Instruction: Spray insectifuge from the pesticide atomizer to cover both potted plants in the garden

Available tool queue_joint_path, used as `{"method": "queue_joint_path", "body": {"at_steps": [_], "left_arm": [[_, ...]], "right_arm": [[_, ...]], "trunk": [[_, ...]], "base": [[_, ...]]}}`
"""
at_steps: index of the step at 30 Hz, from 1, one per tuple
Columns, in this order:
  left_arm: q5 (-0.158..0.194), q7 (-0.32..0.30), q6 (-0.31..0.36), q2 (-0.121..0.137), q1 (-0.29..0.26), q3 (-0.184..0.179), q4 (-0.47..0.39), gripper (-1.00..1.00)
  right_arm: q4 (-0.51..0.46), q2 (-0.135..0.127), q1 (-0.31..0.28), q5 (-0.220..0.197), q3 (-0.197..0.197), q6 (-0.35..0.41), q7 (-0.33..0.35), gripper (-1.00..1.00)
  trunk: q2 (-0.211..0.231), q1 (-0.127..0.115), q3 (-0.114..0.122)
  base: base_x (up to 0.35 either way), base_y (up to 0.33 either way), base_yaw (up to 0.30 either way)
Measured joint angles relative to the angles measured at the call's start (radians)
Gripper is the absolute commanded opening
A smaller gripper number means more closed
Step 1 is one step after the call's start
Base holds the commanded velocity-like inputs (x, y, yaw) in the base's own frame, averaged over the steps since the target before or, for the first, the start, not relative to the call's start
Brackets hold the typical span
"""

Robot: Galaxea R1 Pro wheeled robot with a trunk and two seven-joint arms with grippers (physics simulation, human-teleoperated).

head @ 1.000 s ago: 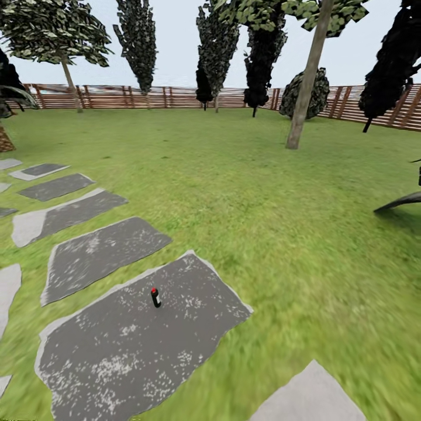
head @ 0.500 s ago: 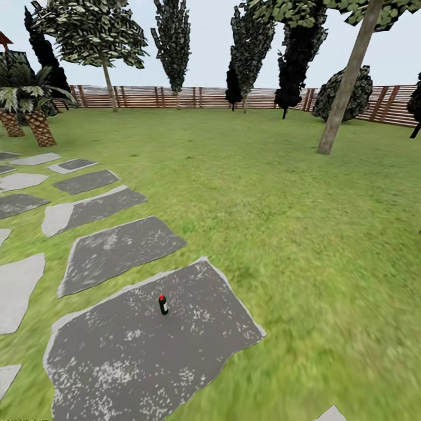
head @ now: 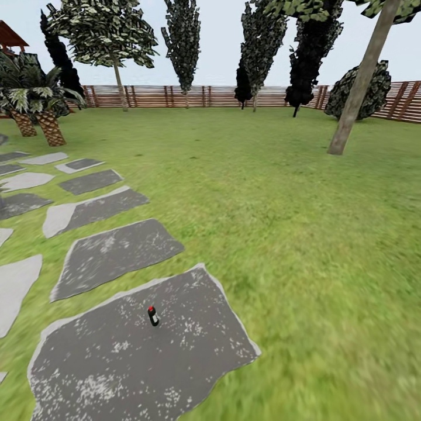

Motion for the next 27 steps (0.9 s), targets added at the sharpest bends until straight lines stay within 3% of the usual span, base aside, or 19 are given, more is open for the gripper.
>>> {"method": "queue_joint_path", "body": {"at_steps": [16, 20, 27], "left_arm": [[0.001, 0.000, 0.000, 0.000, 0.000, 0.000, 0.000, 1.00], [0.002, 0.000, -0.001, 0.001, 0.000, 0.000, 0.000, 1.00], [0.003, 0.000, 0.000, 0.002, 0.000, 0.001, -0.002, 1.00]], "right_arm": [[0.000, 0.000, 0.000, 0.000, 0.000, -0.001, 0.000, 1.00], [0.000, 0.000, 0.000, 0.000, 0.000, 0.000, 0.000, 1.00], [0.000, 0.000, 0.000, 0.000, 0.000, 0.000, 0.001, 1.00]], "trunk": [[0.000, 0.000, 0.000], [0.000, 0.000, 0.000], [0.000, 0.000, 0.000]], "base": [[0.203, -0.206, 0.247], [0.035, 0.022, 0.031], [0.091, 0.252, 0.003]]}}
